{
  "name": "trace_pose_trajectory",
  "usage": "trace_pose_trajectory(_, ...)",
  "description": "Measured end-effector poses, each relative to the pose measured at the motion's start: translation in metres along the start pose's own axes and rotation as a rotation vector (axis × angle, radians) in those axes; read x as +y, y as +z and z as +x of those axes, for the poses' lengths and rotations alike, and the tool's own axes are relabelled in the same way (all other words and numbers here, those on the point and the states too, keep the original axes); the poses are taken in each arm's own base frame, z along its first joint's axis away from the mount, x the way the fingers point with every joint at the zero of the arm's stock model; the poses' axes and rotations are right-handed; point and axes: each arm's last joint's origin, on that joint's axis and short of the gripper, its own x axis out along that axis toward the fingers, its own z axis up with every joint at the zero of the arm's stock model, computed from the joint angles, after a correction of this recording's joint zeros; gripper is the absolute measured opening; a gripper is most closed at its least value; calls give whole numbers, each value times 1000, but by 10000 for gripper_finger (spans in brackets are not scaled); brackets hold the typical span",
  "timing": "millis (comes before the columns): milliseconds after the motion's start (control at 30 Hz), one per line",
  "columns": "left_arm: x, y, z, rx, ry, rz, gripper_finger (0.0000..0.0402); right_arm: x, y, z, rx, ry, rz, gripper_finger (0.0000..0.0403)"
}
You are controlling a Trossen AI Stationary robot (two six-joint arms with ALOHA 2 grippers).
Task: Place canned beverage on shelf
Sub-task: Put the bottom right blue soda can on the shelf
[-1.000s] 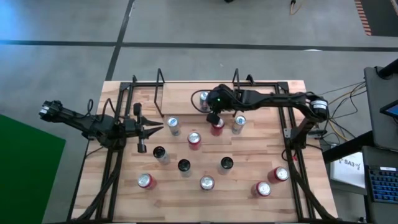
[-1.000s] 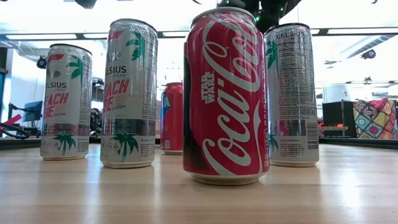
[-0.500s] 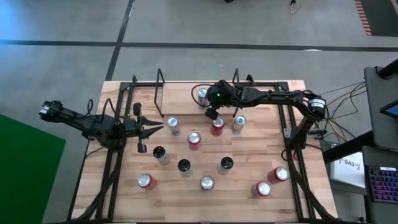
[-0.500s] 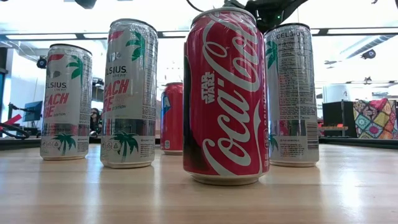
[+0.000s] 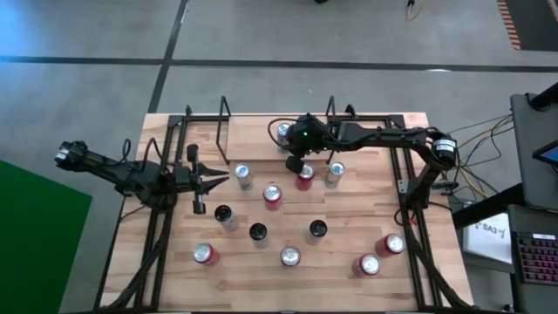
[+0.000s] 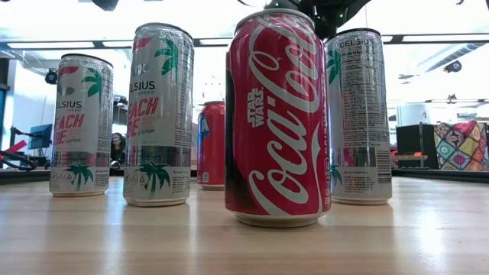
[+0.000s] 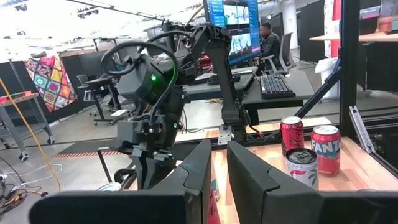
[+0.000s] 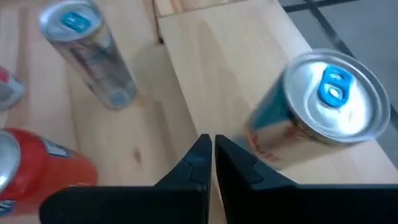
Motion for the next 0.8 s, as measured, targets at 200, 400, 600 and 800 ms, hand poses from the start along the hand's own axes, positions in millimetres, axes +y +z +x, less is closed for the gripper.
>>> trace_pose_trajectory(200,0,0,0,0,0,0,37,-7,3,-1,-14,-70,8,12)
trace_pose_trajectory(400,0,0,0,0,1,10,37,-11,7,-1,-50,-86,18,12)
trace_pose_trajectory(600,0,0,0,0,1,11,37,-12,8,-1,-63,-89,36,12)
trace_pose_trajectory(800,0,0,0,0,1,11,37,-11,7,-2,-55,-84,45,12)
